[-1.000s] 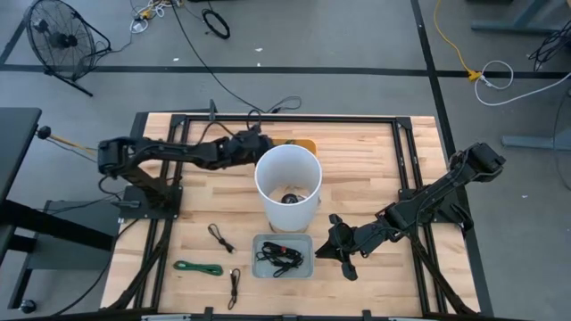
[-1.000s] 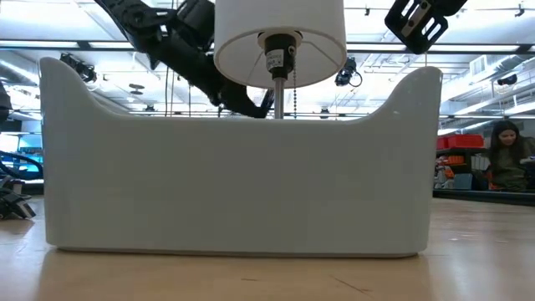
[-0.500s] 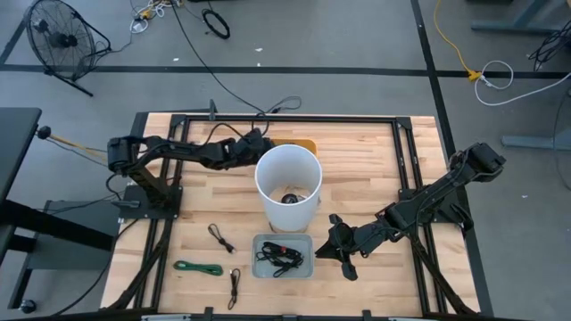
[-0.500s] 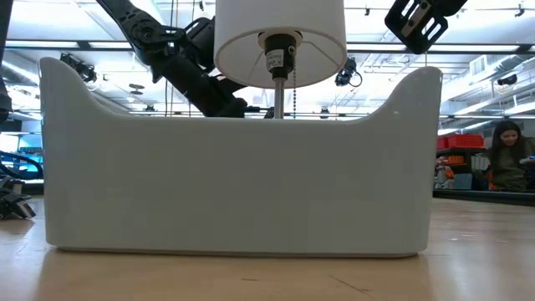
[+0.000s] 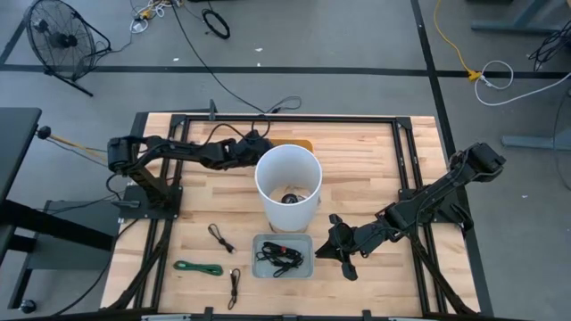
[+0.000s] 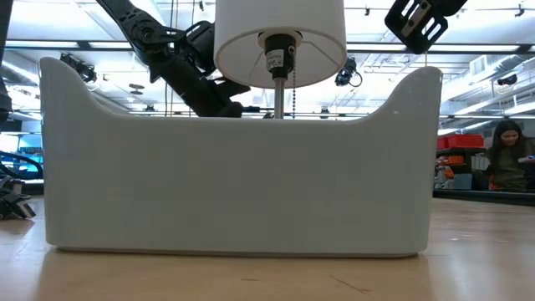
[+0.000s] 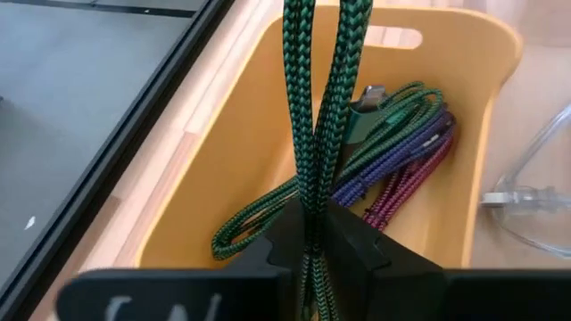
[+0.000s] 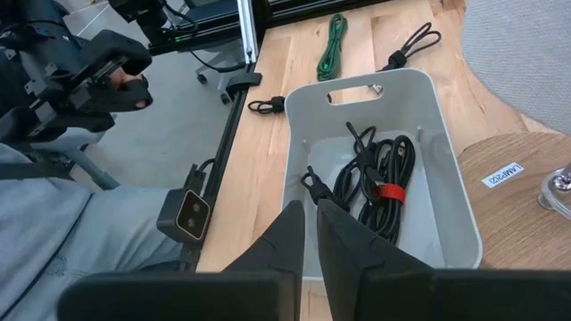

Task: Pick & Place USB Port
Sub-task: Put the green charger cable into the yellow bin, then put the black charger cable into the white bin

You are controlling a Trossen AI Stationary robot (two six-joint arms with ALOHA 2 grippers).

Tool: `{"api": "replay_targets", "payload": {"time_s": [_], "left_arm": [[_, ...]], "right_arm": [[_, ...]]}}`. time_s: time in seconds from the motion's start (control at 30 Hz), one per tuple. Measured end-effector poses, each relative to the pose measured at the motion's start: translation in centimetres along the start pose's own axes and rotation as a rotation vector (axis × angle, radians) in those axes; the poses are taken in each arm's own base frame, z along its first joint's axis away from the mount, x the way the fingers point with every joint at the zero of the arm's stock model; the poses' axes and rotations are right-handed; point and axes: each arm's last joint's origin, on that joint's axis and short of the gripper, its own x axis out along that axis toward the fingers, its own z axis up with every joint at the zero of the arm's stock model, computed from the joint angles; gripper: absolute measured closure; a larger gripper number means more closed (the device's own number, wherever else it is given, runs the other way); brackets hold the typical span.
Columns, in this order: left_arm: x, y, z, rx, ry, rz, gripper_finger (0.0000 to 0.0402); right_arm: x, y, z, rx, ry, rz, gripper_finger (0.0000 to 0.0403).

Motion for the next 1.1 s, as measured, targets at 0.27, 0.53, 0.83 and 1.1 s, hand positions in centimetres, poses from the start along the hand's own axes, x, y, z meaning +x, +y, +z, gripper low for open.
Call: {"api": "replay_targets", "payload": {"time_s": [0.27, 0.53, 0.83, 1.1], "left_arm": [[0.0, 0.0, 0.0, -0.024, -0.005, -0.011, 0.0334], [0.0, 0.0, 0.1, -0.034, -0.015, -0.004, 0.0329], [-2.3, 0.6, 0.8, 0.012, 0.039, -0.004, 0.0329], [-9.8, 1.0, 2.1, -0.073, 0.435, -0.194, 0.0328]], "right_arm": [[0.0, 0.0, 0.0, 0.000, 0.000, 0.000, 0.0365], [0.0, 0.0, 0.0, 0.000, 0.000, 0.000, 0.0365], [0.0, 0.0, 0.0, -0.001, 0.001, 0.000, 0.0365], [0.0, 0.0, 0.0, -0.001, 0.002, -0.001, 0.0365]]}}
